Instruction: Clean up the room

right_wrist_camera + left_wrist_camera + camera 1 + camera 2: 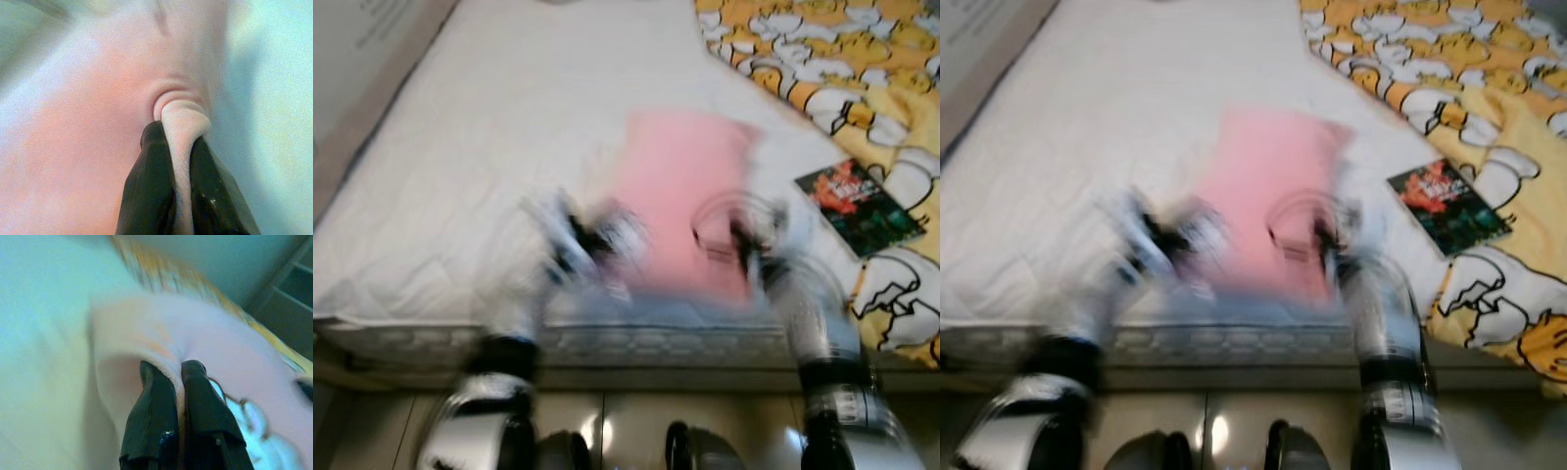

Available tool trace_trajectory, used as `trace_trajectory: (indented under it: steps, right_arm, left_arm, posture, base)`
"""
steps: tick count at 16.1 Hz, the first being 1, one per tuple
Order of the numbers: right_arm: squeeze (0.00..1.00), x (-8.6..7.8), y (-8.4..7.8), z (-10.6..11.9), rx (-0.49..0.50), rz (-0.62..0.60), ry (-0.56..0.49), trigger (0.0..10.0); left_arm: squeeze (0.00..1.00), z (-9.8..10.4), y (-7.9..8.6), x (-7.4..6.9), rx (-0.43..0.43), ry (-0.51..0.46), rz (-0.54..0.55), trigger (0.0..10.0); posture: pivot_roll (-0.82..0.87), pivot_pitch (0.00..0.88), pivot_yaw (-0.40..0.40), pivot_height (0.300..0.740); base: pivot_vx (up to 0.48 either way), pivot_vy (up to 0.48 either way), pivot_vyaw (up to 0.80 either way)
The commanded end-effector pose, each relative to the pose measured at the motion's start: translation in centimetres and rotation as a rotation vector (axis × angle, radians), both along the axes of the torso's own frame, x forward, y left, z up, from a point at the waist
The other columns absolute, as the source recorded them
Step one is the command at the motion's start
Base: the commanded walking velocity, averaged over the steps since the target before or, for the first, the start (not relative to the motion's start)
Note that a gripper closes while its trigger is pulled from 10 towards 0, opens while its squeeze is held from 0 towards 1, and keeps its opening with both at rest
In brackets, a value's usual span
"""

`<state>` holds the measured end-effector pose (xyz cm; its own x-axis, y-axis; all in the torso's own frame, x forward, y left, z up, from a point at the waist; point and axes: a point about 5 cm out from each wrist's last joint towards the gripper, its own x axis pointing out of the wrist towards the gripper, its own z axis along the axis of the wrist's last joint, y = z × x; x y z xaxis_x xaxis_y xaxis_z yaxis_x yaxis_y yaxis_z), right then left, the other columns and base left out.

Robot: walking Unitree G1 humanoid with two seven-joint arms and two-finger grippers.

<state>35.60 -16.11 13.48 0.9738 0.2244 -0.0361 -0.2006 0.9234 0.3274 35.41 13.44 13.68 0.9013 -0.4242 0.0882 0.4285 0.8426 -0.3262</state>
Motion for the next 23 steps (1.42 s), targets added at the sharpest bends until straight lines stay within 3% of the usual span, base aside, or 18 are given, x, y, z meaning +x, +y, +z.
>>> trace_trajectory:
  steps: [1,4,5,6,7,8,12,18,23]
  right_arm:
    - [0.0,-0.4,-0.5,-0.4,-0.036,-0.028,-0.014,0.0]
    - [0.0,-0.8,-0.1,-1.4,-0.059,-0.025,0.013,0.0]
    - [0.0,-1.0,0.0,-1.5,-0.135,-0.032,-0.014,0.0]
    - [0.0,-1.1,0.1,-1.5,-0.16,-0.034,-0.023,0.0]
    - [0.0,-1.4,0.0,-1.6,-0.205,-0.04,-0.034,0.0]
    - [0.0,-1.7,-0.3,-2.1,-0.215,-0.059,-0.022,0.0]
    - [0.0,-2.4,-0.8,-3.4,-0.225,-0.097,0.018,0.0]
    - [0.0,-2.5,-0.6,-3.3,-0.284,-0.111,-0.031,0.0]
    - [0.0,-1.9,-0.2,-3.0,-0.303,-0.094,-0.052,0.0]
  left_arm:
    - [0.0,0.5,1.1,-0.1,0.03,-0.041,0.076,0.0]
    - [0.0,-0.1,1.2,-0.3,0.061,-0.014,0.109,0.0]
    - [0.0,0.1,1.6,-1.0,0.16,-0.046,0.177,0.0]
    - [0.0,0.2,1.7,-1.2,0.196,-0.063,0.193,0.0]
    - [0.0,0.4,2.0,-1.6,0.298,-0.11,0.208,0.0]
    - [0.0,0.3,2.2,-1.8,0.319,-0.109,0.215,0.0]
    - [0.0,0.2,2.2,-2.2,0.326,-0.112,0.218,0.0]
    - [0.0,-0.8,1.9,-2.1,0.317,-0.055,0.238,0.0]
    - [0.0,-0.3,1.4,-1.6,0.318,-0.081,0.225,0.0]
  posture:
    - [0.0,0.0,0.0,0.74]
    - [0.0,0.0,0.002,0.74]
    - [0.0,0.0,0.002,0.74]
    - [0.0,0.0,0.002,0.74]
    - [0.0,0.0,0.004,0.74]
    - [0.0,0.0,0.003,0.74]
    - [-0.01,0.0,0.007,0.74]
    - [-0.02,0.0,-0.001,0.74]
    - [-0.02,0.0,-0.007,0.74]
  base:
    - [0.0,0.0,0.0]
    - [0.0,0.0,0.0]
    - [0.0,0.0,0.0]
    - [0.0,0.0,0.0]
    - [0.0,0.0,0.0]
    - [0.0,0.0,0.0]
    - [0.0,0.0,0.0]
    - [0.0,0.48,0.0]
    - [0.0,0.48,0.0]
